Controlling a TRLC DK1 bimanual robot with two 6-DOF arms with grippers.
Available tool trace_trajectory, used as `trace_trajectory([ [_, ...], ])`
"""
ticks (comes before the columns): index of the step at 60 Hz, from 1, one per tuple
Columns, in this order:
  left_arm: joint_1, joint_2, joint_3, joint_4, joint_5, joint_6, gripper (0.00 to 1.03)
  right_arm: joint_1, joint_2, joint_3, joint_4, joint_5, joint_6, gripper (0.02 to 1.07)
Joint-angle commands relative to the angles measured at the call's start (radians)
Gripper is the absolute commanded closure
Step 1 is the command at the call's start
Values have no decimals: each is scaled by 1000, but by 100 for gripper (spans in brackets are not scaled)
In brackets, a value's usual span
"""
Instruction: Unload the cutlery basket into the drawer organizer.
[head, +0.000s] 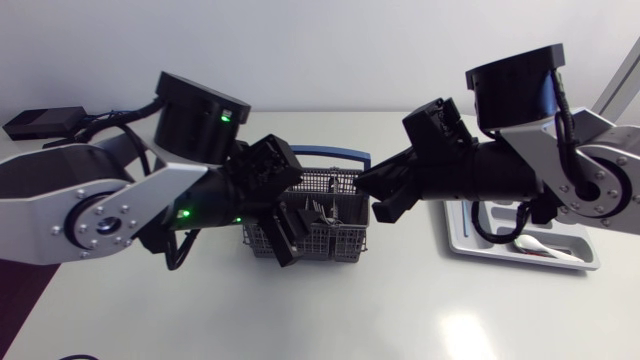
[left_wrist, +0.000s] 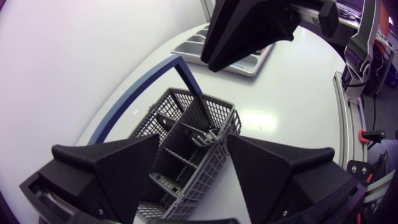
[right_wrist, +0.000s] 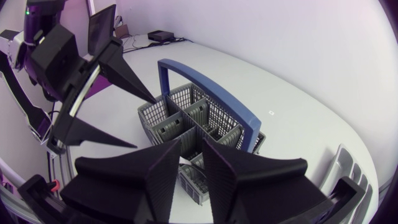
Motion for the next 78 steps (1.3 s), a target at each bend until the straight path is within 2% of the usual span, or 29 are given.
trace_trajectory([
  [1, 18, -63, -46, -32, -2, 32, 26, 15, 23, -31, 20, 8, -16, 65],
  [6, 32, -86, -65, -53, -2, 34, 26, 43, 36, -39, 22, 17, -16, 64],
  [10, 42, -91, -80, -70, -2, 37, 26, 89, 50, -45, 22, 41, -17, 57],
  [14, 65, -94, -85, -96, 20, 41, 26, 136, 62, -51, 28, 92, -25, 55],
  [28, 104, -98, -95, -137, 93, 51, 26, 238, 117, -60, 105, 239, -42, 54],
  [38, 116, -101, -108, -137, 127, 63, 26, 251, 181, -46, 143, 296, -42, 55],
  [55, 114, -98, -117, -128, 138, 70, 26, 261, 274, -29, 229, 360, -40, 55],
  [59, 113, -98, -120, -127, 138, 70, 26, 265, 280, -29, 246, 377, -40, 61],
  [66, 111, -95, -125, -122, 138, 70, 26, 262, 306, -13, 252, 388, -37, 92],
  [73, 110, -95, -125, -122, 138, 75, 26, 257, 312, -16, 267, 387, -11, 101],
  [78, 108, -94, -126, -121, 138, 77, 26, 254, 310, -19, 272, 387, 9, 101],
])
